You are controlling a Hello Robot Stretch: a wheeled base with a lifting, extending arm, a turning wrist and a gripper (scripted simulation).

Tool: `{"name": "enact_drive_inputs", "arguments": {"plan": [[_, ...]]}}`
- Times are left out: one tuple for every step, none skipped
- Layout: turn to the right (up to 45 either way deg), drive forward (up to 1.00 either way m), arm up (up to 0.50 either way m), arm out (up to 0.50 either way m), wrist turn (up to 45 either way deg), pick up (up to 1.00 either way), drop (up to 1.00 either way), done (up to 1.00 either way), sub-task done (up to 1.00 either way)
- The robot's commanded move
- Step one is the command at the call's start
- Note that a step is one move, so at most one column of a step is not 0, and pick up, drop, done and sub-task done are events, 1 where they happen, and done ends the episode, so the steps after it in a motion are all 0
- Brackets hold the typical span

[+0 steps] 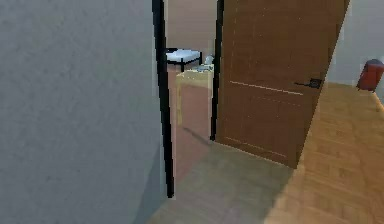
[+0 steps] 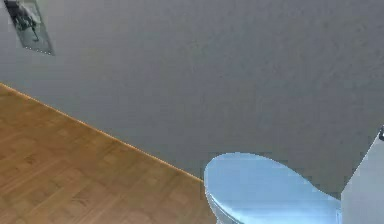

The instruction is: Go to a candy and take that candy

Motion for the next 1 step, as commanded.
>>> {"name": "enact_drive_inputs", "arguments": {"plan": [[24.0,0.0,0.0,0.0,0.0,0.0,0.0,0.0,0.0]]}}
